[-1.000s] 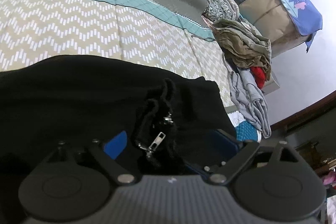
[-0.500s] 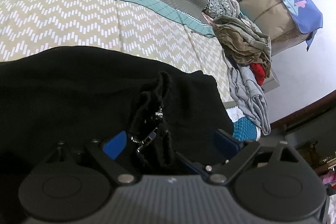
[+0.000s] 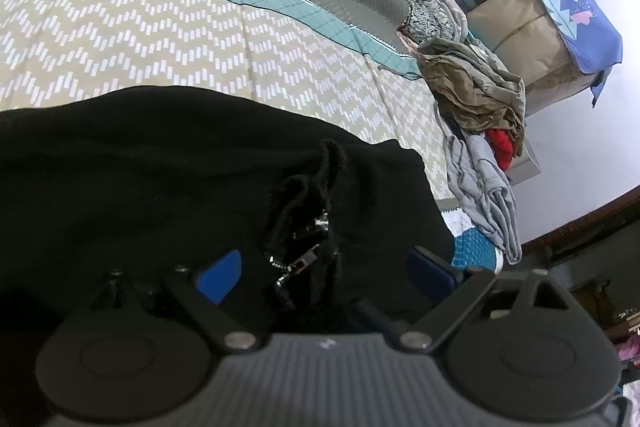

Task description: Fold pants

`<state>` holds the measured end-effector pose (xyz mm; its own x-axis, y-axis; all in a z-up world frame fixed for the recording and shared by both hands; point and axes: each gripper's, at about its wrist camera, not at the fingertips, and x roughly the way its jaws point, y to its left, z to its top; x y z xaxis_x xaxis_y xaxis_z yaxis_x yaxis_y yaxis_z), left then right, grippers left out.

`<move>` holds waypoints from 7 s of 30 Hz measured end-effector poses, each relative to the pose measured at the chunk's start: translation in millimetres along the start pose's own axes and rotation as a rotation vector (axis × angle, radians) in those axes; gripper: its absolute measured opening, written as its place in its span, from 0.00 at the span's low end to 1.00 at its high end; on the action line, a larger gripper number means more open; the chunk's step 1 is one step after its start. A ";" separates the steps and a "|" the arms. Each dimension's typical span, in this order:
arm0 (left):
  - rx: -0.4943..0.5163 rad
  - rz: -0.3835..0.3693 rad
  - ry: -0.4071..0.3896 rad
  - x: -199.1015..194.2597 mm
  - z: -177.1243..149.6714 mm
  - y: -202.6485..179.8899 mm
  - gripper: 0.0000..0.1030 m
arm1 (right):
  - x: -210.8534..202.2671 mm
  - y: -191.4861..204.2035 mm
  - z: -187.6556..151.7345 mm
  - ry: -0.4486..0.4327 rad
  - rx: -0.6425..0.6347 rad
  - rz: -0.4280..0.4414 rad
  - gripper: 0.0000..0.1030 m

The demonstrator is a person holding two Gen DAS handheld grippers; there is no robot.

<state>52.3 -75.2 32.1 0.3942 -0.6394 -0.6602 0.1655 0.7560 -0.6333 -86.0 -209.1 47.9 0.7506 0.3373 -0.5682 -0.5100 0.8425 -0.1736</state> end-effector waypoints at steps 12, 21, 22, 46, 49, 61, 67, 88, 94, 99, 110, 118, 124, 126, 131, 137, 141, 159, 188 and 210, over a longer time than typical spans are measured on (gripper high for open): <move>-0.006 0.032 -0.020 -9.6 0.1 5.3 0.90 | 6.4 6.9 -4.7 0.125 -0.059 0.065 0.70; -0.021 0.050 -0.041 -14.2 11.2 12.0 0.89 | -33.7 -76.6 -32.7 0.056 0.401 0.112 0.68; -0.012 0.046 -0.035 -10.8 12.3 9.8 0.89 | -41.5 -84.3 -34.5 0.039 0.452 0.103 0.65; 0.095 0.245 -0.060 8.5 11.2 -1.6 0.17 | -30.3 -143.2 -50.6 -0.022 0.828 -0.023 0.50; 0.067 0.283 -0.017 30.3 5.5 15.4 0.25 | -0.7 -143.1 -63.4 0.123 0.857 -0.034 0.47; 0.015 0.240 -0.043 5.0 6.6 24.0 0.41 | -1.1 -136.9 -67.3 0.125 0.827 -0.055 0.46; 0.016 0.198 -0.108 -37.2 -1.2 31.0 0.41 | -23.9 -128.8 -61.1 0.060 0.817 -0.111 0.47; 0.007 0.248 -0.327 -151.1 -32.8 61.3 0.42 | 25.2 -39.3 30.0 0.022 0.462 0.123 0.41; -0.093 0.342 -0.509 -241.4 -62.5 97.7 0.46 | 72.6 -38.0 5.7 0.202 0.521 0.141 0.41; -0.274 0.433 -0.631 -303.7 -95.1 149.1 0.53 | 44.4 -41.2 17.5 0.136 0.532 0.144 0.43; -0.546 0.229 -0.552 -274.5 -123.7 218.9 0.79 | 26.1 26.2 45.9 0.087 0.327 0.299 0.43; -0.634 0.083 -0.500 -239.7 -134.8 237.8 0.87 | 35.3 36.6 57.8 0.136 0.284 0.328 0.43; -0.465 0.177 -0.434 -187.8 -100.0 216.4 0.26 | 36.2 52.3 59.4 0.162 0.269 0.342 0.43; -0.316 0.247 -0.455 -181.1 -96.5 186.6 0.21 | 33.0 53.4 60.3 0.155 0.258 0.332 0.43; -0.144 0.403 -0.464 -172.5 -104.1 154.9 0.28 | 35.7 48.5 58.9 0.168 0.292 0.316 0.43; -0.318 0.370 -0.484 -194.4 -115.8 188.0 0.58 | 38.9 50.6 58.1 0.185 0.303 0.323 0.43; -0.408 0.284 -0.505 -195.7 -112.4 205.1 0.31 | 40.9 51.9 58.6 0.191 0.298 0.331 0.43; 0.293 0.255 -0.488 -137.8 -49.0 2.1 0.18 | 44.0 -38.9 25.4 0.148 0.806 0.431 0.36; 0.645 0.259 -0.077 -15.9 -82.5 -74.9 0.57 | 19.7 -125.3 -34.3 0.087 1.401 0.634 0.90; -0.024 0.227 -0.373 -157.1 -54.7 48.9 0.68 | 25.1 -106.7 35.8 0.192 1.052 0.502 0.30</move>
<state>-51.1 54.5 82.8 0.7188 -0.3596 -0.5950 0.0180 0.8652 -0.5011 2.3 -275.5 81.0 0.4436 0.7360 -0.5113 -0.0654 0.5956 0.8006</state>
